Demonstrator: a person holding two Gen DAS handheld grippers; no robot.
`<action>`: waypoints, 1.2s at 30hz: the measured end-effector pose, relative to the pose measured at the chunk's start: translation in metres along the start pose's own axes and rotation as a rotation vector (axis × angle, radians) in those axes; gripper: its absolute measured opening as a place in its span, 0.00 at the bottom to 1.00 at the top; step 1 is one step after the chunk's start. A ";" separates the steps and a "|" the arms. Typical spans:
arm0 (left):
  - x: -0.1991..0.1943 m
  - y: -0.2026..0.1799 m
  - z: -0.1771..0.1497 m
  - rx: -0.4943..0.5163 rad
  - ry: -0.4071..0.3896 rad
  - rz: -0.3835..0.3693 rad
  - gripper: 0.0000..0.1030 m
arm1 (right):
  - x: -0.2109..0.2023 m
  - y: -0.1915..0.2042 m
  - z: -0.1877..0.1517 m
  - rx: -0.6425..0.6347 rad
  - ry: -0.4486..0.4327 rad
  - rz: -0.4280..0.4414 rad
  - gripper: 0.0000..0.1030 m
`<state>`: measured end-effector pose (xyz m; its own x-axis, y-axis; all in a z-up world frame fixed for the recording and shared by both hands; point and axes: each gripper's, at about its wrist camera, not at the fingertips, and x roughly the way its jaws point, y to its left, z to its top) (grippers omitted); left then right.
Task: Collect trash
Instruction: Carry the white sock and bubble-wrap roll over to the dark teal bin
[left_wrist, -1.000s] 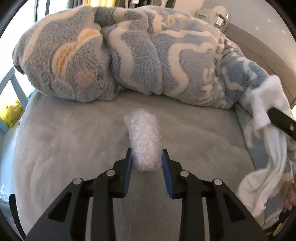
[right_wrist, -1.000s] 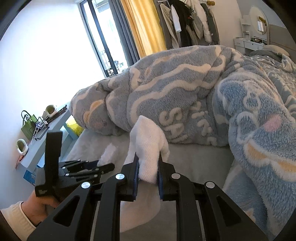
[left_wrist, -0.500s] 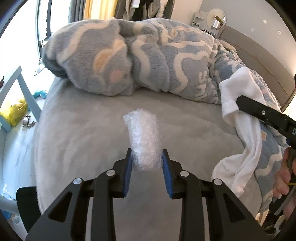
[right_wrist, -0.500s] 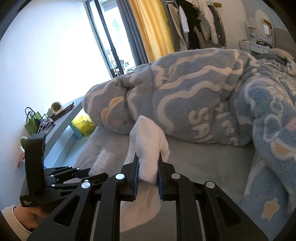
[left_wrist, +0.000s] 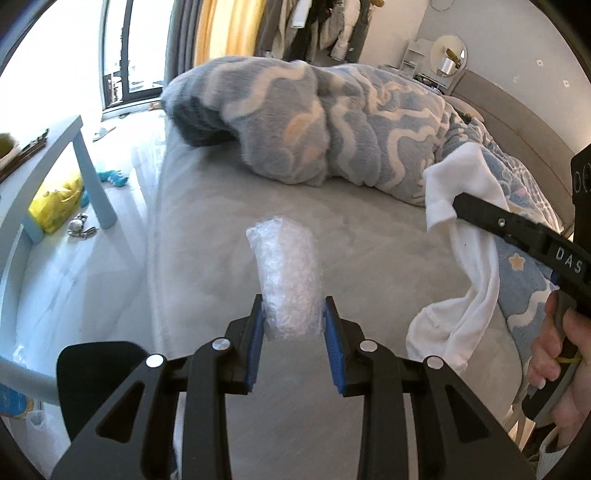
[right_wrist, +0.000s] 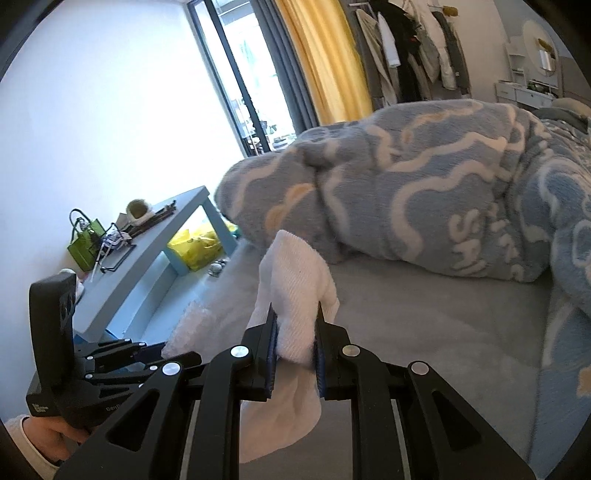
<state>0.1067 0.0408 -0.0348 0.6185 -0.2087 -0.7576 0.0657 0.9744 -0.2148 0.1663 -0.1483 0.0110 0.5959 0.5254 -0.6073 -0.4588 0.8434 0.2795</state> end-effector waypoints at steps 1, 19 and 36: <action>-0.002 0.006 -0.002 -0.007 -0.002 0.005 0.32 | 0.001 0.006 0.000 -0.005 -0.001 0.005 0.16; -0.046 0.120 -0.036 -0.089 -0.009 0.103 0.32 | 0.046 0.109 0.005 -0.088 0.020 0.099 0.16; -0.024 0.234 -0.090 -0.252 0.220 0.161 0.32 | 0.111 0.204 -0.002 -0.186 0.094 0.179 0.16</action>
<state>0.0366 0.2666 -0.1223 0.4199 -0.0938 -0.9027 -0.2311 0.9508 -0.2063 0.1374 0.0819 -0.0013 0.4345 0.6445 -0.6291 -0.6699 0.6982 0.2526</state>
